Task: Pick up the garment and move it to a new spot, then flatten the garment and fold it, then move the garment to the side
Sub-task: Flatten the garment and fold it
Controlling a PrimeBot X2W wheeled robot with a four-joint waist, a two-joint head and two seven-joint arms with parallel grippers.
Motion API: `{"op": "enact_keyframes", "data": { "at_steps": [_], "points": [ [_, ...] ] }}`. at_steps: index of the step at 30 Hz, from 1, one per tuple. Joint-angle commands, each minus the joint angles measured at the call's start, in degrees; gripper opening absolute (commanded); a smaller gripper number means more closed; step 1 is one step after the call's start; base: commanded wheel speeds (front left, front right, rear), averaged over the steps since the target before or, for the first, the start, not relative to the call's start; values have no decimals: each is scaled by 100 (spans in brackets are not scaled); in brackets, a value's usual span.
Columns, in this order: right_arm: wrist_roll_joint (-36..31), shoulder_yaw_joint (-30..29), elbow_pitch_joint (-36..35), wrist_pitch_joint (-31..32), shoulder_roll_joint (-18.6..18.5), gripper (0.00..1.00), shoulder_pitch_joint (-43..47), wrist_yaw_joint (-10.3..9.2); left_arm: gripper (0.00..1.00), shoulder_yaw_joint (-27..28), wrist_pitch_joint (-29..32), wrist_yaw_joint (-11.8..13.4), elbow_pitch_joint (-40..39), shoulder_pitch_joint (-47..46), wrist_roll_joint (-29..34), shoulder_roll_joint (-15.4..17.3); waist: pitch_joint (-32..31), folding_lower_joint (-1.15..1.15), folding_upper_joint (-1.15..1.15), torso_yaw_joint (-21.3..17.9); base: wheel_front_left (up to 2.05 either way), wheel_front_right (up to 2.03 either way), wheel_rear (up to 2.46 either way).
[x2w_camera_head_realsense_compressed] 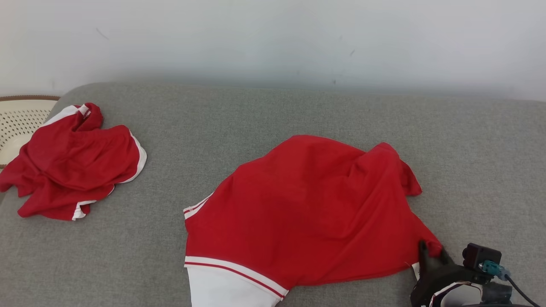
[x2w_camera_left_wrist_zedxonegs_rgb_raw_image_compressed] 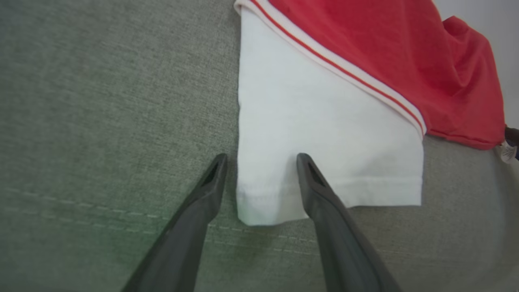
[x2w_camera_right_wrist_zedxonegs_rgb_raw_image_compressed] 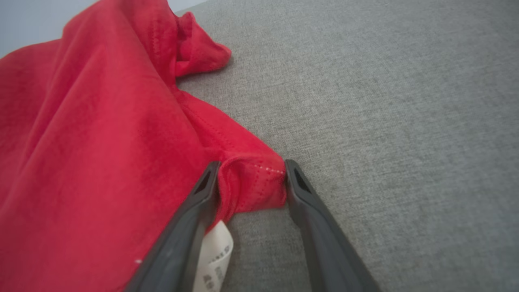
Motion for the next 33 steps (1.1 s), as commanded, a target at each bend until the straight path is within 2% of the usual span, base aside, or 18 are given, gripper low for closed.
{"op": "enact_keyframes", "data": {
  "at_steps": [1,5,10,17,21,25,29,32,33],
  "points": [
    [-35,41,91,-21,13,0,-23,5,0,-64,25,-51,52,-15,-30,-14,-34,0,0,12,0,0,0],
    [-73,88,71,-188,-26,0,-50,5,0,24,17,-3,-212,39,-2,-5,-102,0,0,9,0,0,0],
    [-88,273,-251,-315,-113,0,244,5,0,413,10,54,-1000,340,89,5,-231,0,0,33,0,0,0],
    [245,519,-1411,14,-263,0,649,4,0,841,65,145,-2031,223,161,353,-295,0,0,-50,0,0,0],
    [521,701,-2275,450,-335,0,625,4,0,915,390,123,-2494,-242,163,609,-185,0,0,-176,0,0,0],
    [766,845,-2908,909,-317,0,193,4,0,831,824,17,-2788,-1088,325,944,82,0,0,-349,0,0,0],
    [940,942,-3117,1289,-278,0,-593,5,0,775,1295,-99,-2708,-2194,248,1231,519,0,0,-500,0,0,0],
    [1086,1026,-2945,1494,-199,0,-1381,5,0,733,1586,-177,-2478,-3126,146,1433,889,0,0,-630,0,0,0],
    [1086,1026,-2945,1494,-199,0,-1381,5,0,733,1586,-177,-2478,-3126,146,1433,889,0,0,-630,0,0,0]
  ]
}}
